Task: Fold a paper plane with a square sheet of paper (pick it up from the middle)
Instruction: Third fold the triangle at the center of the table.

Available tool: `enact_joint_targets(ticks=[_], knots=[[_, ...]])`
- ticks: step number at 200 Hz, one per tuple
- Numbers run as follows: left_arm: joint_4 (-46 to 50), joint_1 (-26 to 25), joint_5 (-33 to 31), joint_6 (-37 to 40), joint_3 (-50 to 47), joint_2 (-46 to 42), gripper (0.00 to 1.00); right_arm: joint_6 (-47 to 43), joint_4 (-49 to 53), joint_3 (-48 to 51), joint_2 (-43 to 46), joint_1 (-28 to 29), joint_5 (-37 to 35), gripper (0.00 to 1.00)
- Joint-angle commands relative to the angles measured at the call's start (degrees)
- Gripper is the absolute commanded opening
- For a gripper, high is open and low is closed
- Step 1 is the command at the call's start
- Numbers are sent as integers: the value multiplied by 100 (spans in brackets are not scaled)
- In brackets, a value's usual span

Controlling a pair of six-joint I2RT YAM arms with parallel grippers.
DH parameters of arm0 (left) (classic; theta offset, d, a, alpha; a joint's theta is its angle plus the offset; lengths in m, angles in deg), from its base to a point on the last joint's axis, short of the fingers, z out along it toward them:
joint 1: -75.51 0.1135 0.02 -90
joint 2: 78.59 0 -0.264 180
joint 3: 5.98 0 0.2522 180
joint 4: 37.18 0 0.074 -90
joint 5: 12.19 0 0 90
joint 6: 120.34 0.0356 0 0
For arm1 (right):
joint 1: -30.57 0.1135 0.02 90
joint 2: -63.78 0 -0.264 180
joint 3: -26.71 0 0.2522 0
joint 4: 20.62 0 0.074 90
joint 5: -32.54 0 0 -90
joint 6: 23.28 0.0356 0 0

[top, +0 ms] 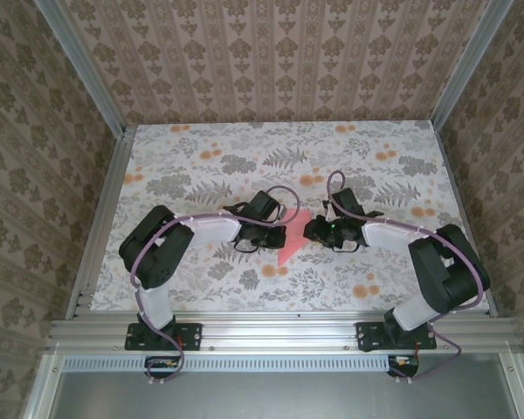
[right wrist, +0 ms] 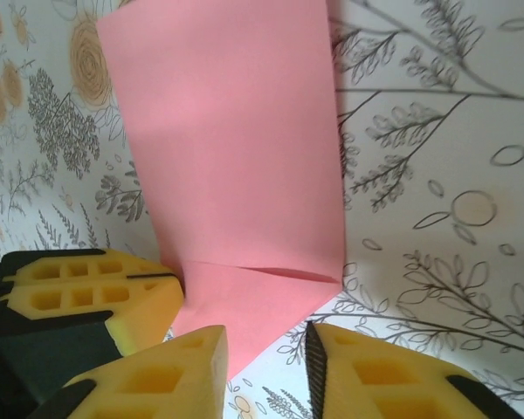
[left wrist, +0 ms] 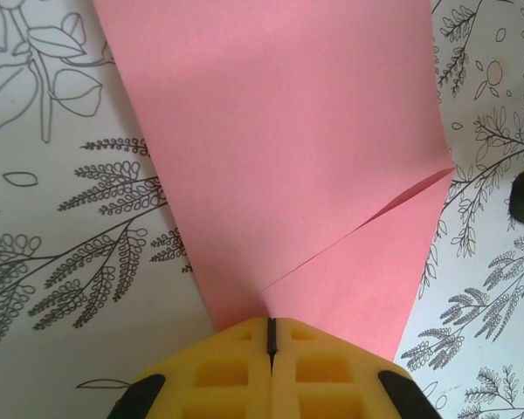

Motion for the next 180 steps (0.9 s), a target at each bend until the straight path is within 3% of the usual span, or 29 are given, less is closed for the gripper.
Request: enact_joint_targets(ticks=[1,109,180], knots=[[534,-118,-41,253,-168,149,5,35,150,-45,-77,-42,-117,34],[588,-195,76,354,-155,118,5,468,-548,-47,-665,-69,166,34],[583,-204,76,358,-175,128,5,828,-1174,131,-606,-75,414,33]])
